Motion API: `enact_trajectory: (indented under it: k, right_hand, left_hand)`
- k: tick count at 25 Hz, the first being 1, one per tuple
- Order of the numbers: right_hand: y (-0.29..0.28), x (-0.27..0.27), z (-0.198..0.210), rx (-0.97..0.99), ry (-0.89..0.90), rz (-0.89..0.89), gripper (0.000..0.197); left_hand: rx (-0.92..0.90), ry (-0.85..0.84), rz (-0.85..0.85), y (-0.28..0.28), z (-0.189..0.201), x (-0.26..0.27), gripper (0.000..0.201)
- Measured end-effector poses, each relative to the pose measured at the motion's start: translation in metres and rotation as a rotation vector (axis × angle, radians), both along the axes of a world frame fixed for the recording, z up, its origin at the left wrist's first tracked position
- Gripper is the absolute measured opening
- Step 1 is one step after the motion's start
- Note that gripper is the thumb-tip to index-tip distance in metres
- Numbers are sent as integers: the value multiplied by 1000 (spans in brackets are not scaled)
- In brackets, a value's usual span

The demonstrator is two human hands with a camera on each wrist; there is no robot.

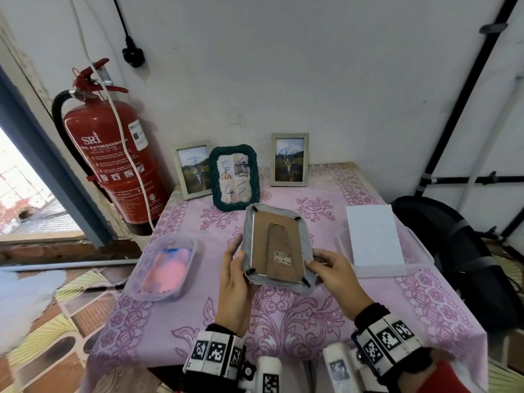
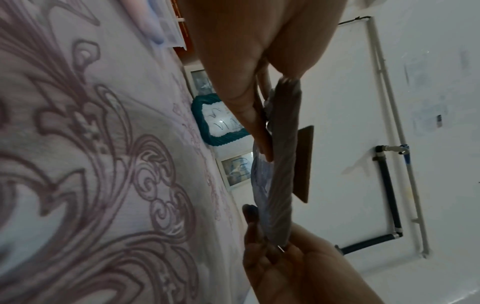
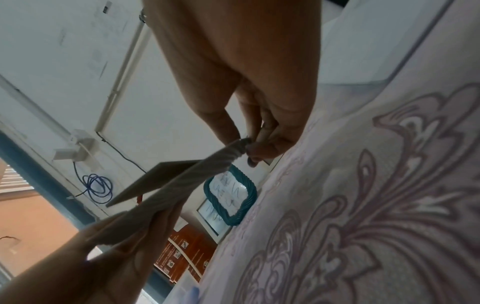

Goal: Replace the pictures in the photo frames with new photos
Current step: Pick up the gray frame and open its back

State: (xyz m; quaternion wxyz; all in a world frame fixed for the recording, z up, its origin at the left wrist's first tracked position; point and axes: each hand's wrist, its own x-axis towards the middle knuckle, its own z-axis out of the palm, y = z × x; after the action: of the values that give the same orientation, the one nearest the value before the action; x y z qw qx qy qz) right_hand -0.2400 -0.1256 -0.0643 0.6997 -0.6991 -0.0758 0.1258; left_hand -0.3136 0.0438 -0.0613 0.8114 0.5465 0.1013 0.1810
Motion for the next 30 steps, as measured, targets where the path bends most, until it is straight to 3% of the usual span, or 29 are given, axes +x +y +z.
enact_trajectory:
  k: [3, 5, 8, 13, 18, 22, 30]
  right_hand:
    - [-6, 2, -6, 55, 4, 14, 25]
    - [-7, 5, -14, -12, -6, -20, 28]
    - [-9, 11, -25, -174, -29, -74, 35]
    - [-12, 17, -38, -260, -69, -22, 43]
    - [-19, 9, -37, -278, -93, 108, 48]
    - [-24, 6, -35, -375, -123, 175, 74]
    - [-23, 3, -36, -376, -136, 155, 77]
  left_hand:
    - [151, 109, 44, 9, -14, 2, 31]
    - [273, 192, 64, 17, -27, 5, 32]
    - [257, 284, 28, 22, -39, 8, 34]
    - [300, 350, -9, 24, -49, 6, 39]
    - [307, 346, -46, 28, -55, 2, 55]
    - [395, 311, -83, 31, -58, -2, 67]
    - [549, 280, -64, 33, -60, -2, 60]
